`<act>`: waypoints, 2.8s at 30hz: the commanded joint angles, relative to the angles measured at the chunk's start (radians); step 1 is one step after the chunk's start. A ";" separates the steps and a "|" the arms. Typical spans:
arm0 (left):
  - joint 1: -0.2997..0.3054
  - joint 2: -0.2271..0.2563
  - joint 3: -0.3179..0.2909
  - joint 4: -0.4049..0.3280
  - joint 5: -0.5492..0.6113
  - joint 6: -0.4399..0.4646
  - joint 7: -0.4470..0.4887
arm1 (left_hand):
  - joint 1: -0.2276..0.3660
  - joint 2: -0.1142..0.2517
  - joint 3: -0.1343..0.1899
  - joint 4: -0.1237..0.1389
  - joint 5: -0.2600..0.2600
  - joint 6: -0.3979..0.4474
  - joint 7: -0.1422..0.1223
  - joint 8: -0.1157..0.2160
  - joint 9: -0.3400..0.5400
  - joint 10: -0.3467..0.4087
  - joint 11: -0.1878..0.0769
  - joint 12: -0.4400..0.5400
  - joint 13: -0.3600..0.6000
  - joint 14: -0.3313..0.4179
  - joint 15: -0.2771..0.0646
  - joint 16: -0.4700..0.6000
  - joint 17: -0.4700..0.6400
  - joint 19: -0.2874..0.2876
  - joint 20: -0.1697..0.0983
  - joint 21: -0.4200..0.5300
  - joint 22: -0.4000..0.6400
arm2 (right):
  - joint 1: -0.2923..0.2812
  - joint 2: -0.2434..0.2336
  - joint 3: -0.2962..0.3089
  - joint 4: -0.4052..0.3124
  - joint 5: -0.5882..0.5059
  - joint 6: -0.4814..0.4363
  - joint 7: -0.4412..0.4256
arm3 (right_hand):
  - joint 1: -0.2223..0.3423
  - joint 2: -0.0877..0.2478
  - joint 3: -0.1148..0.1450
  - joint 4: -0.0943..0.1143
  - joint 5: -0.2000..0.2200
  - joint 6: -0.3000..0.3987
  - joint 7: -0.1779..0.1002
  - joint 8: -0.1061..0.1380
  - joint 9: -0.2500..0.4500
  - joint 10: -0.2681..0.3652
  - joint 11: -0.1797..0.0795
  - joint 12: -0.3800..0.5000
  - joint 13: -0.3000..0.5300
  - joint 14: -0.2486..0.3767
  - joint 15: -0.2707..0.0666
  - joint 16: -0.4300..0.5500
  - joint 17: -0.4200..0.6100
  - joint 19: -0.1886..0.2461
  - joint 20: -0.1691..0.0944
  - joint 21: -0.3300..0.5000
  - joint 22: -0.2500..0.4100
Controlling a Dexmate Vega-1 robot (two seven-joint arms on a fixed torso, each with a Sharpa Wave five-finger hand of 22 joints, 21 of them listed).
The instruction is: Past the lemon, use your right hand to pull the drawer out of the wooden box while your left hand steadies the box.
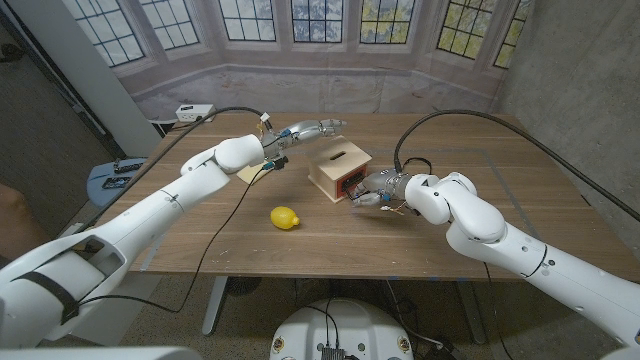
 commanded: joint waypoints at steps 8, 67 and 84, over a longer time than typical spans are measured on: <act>-0.016 0.017 0.011 -0.023 0.055 0.024 -0.032 | -0.010 -0.001 0.005 0.006 0.005 -0.001 -0.004 -0.001 0.002 0.019 -0.008 0.006 0.002 0.016 0.003 0.009 0.003 0.005 -0.002 -0.002 0.002 | 0.010 0.006 -0.006 -0.004 -0.025 0.013 0.054 | -0.014 0.003 0.006 0.004 0.005 0.004 0.009 -0.001 0.002 0.007 0.006 -0.002 0.000 0.003 -0.107 -0.006 0.004 0.002 -0.038 0.004 0.002; -0.092 0.066 0.081 -0.109 0.220 0.178 -0.197 | -0.069 -0.020 -0.012 0.057 0.012 0.118 -0.008 0.016 0.002 0.164 -0.032 0.029 -0.001 0.155 -0.037 0.022 0.001 0.020 -0.020 -0.002 0.001 | 0.065 0.016 -0.005 0.023 -0.009 0.061 0.082 | -0.019 0.000 0.017 0.001 0.010 0.003 0.007 -0.002 0.001 0.007 -0.001 -0.004 0.000 0.002 -0.104 -0.018 0.002 0.008 -0.046 0.004 0.002; -0.091 0.063 0.085 -0.115 0.218 0.190 -0.204 | -0.077 -0.023 -0.015 0.060 0.013 0.120 -0.007 0.012 0.002 0.167 -0.032 0.025 -0.001 0.162 -0.036 0.018 0.001 0.022 -0.027 -0.002 0.002 | 0.057 0.007 -0.004 0.016 -0.022 0.060 0.113 | -0.022 0.000 0.020 0.001 0.012 0.001 0.009 -0.003 0.001 0.001 0.003 -0.007 0.000 -0.005 -0.101 -0.022 0.003 0.009 -0.050 0.004 0.002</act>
